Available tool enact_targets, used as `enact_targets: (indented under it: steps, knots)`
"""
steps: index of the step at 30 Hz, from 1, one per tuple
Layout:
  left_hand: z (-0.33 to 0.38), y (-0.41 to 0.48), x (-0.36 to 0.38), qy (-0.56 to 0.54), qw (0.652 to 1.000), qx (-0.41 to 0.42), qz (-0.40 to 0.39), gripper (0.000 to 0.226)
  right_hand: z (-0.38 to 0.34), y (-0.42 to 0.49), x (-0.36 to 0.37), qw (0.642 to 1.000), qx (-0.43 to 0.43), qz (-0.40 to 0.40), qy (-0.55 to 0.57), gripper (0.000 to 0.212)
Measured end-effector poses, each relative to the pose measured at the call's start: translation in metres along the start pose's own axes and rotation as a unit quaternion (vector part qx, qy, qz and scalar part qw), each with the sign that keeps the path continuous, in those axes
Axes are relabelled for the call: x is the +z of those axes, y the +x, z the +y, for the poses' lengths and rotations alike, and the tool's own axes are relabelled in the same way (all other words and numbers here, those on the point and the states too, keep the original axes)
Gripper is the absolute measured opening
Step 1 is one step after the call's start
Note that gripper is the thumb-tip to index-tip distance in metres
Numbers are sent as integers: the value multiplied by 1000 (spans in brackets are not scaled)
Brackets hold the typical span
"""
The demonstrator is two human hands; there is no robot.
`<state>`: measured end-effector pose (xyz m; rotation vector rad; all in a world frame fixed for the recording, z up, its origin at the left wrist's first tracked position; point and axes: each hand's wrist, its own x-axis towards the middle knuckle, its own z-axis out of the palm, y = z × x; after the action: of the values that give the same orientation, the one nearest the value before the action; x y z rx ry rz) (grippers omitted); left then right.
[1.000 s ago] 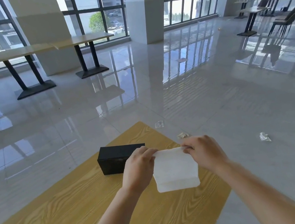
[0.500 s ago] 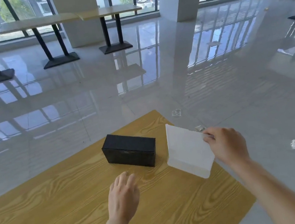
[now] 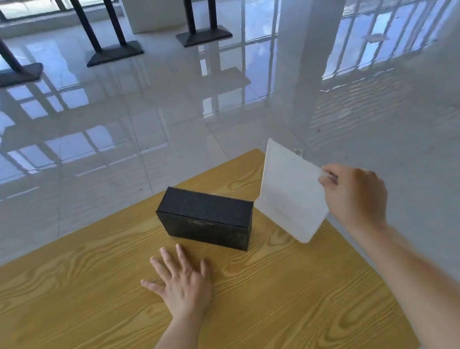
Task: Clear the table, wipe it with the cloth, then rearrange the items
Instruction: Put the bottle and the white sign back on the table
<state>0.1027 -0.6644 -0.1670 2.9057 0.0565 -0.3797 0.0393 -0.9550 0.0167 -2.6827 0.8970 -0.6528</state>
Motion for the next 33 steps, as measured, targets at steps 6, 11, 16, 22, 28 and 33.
enact_targets:
  steps: [6, 11, 16, 22, 28, 33]
  knots:
    - [6, 7, 5, 31, 999, -28, 3, 84, -7, 5, 20, 1000, 6, 2, -6, 20]
    - [6, 7, 5, 43, 998, -35, 9, 85, -6, 0, 24, 1000, -8, 2, 14, 18]
    - [6, 8, 5, 43, 998, -42, 15, 87, 5, -1, 30, 997, -32, -55, 41, 24]
    - [6, 7, 4, 47, 998, -45, 22, 86, -5, 17, 39, 997, -32, -51, 45, 19]
    - [7, 8, 5, 54, 997, -47, 27, 86, -12, 44, 55, 997, -40, -53, 46, 22]
    - [7, 8, 7, 57, 997, -51, 32, 87, -18, 69, 68, 996, -46, -55, 44, 19]
